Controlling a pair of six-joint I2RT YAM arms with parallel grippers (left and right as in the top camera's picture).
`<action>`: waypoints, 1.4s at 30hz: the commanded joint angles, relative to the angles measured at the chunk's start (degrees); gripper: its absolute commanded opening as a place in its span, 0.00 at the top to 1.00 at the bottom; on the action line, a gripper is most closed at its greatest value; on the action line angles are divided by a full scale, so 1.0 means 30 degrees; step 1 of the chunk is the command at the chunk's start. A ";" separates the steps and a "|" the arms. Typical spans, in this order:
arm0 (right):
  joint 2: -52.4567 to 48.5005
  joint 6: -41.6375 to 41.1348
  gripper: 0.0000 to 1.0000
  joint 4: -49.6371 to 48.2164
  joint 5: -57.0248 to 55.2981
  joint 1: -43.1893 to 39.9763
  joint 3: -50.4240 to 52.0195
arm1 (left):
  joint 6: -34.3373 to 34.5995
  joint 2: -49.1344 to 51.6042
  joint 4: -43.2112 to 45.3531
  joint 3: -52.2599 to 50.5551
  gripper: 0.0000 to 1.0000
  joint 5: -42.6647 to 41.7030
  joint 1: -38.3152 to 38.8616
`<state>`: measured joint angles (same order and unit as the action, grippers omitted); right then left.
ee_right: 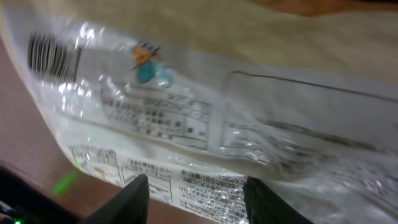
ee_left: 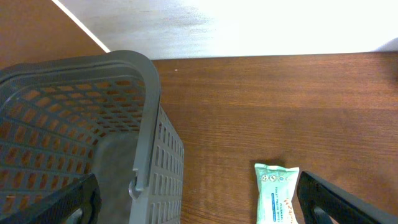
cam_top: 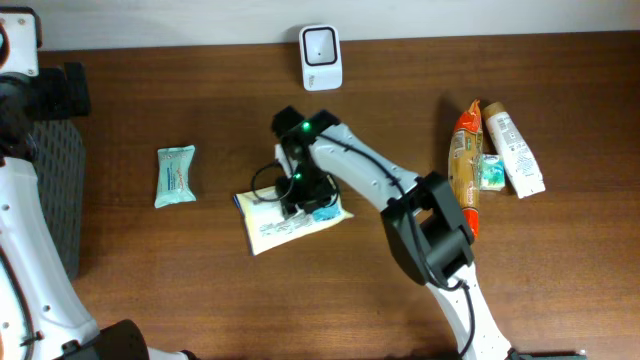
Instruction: Scan the item barcode
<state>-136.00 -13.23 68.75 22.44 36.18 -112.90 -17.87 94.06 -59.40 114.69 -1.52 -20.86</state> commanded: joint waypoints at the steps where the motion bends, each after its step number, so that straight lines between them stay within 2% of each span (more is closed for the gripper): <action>1: 0.0605 0.1370 0.51 0.0095 0.0627 -0.1107 -0.0211 | -0.0226 -0.0219 0.0015 0.0211 0.01 -0.0080 -0.0029; 5: 0.2871 0.2280 0.49 0.1341 0.0772 -0.3759 -0.1100 | -0.0226 -0.0219 0.0015 0.0211 0.01 -0.0080 -0.0029; 7: 0.2849 0.3956 0.36 0.1413 0.0313 -0.5734 -0.0845 | -0.0226 -0.0219 0.0015 0.0211 0.01 -0.0080 -0.0029; 9: 0.2200 0.4881 0.32 0.0896 0.0597 -0.6484 -0.0372 | -0.0226 -0.0219 0.0015 0.0211 0.01 -0.0080 -0.0029; 11: 0.1384 0.5923 0.27 0.0641 0.1479 -0.6368 -0.0350 | -0.0219 -0.0219 0.0015 0.0211 0.01 -0.0080 -0.0029; 17: -0.1071 0.5909 0.23 -0.0488 0.2237 -0.4539 -0.0299 | -0.0219 -0.0219 0.0015 0.0211 0.01 -0.0080 -0.0029; 20: -0.2623 0.4787 0.23 -0.1158 0.2302 -0.3490 -0.0291 | -0.0219 -0.0219 0.0015 0.0211 0.01 -0.0080 -0.0029; 21: -0.3082 0.4116 0.24 -0.1275 0.2302 -0.3293 -0.0291 | -0.0219 -0.0219 0.0015 0.0211 0.01 -0.0080 -0.0029; 22: -0.3606 0.3045 0.35 -0.1362 0.2310 -0.3184 -0.0291 | -0.0226 -0.0219 0.0015 0.0211 0.01 -0.0080 -0.0029; 24: -0.4036 0.1239 0.67 -0.1341 0.2375 -0.3206 -0.0291 | -0.0219 -0.0219 0.0015 0.0211 0.01 -0.0080 -0.0029; 26: -0.4044 0.0743 0.96 -0.1683 0.3461 -0.3206 -0.0291 | -0.0219 -0.0219 0.0015 0.0211 0.01 -0.0080 -0.0029; 29: -0.3315 0.1938 0.96 -0.1902 0.5574 -0.3599 -0.0481 | -0.0219 -0.0219 0.0015 0.0211 0.01 -0.0080 -0.0029; 32: 0.1129 0.4524 0.96 -0.1690 0.8306 -0.4677 -0.0481 | -0.0219 -0.0219 0.0015 0.0211 0.01 -0.0080 -0.0029; 34: 0.4685 0.5523 0.96 -0.0984 0.9049 -0.5676 -0.0474 | -0.0226 -0.0219 0.0015 0.0211 0.01 -0.0080 -0.0029; 36: 0.6681 0.6054 0.96 -0.0168 1.0382 -0.6550 -0.0474 | -0.0219 -0.0219 0.0015 0.0211 0.01 -0.0080 -0.0029; 38: 0.7548 0.6776 0.96 0.0554 1.1540 -0.7082 -0.0481 | -0.0219 -0.0219 0.0015 0.0211 0.01 -0.0080 -0.0029; 42: 0.7512 0.6098 0.96 0.1304 1.1504 -0.7198 -0.0474 | -0.0219 -0.0219 0.0015 0.0211 0.01 -0.0080 -0.0029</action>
<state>-113.23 6.11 72.69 54.28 14.74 -114.26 -17.87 94.06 -59.37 114.72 -1.52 -20.86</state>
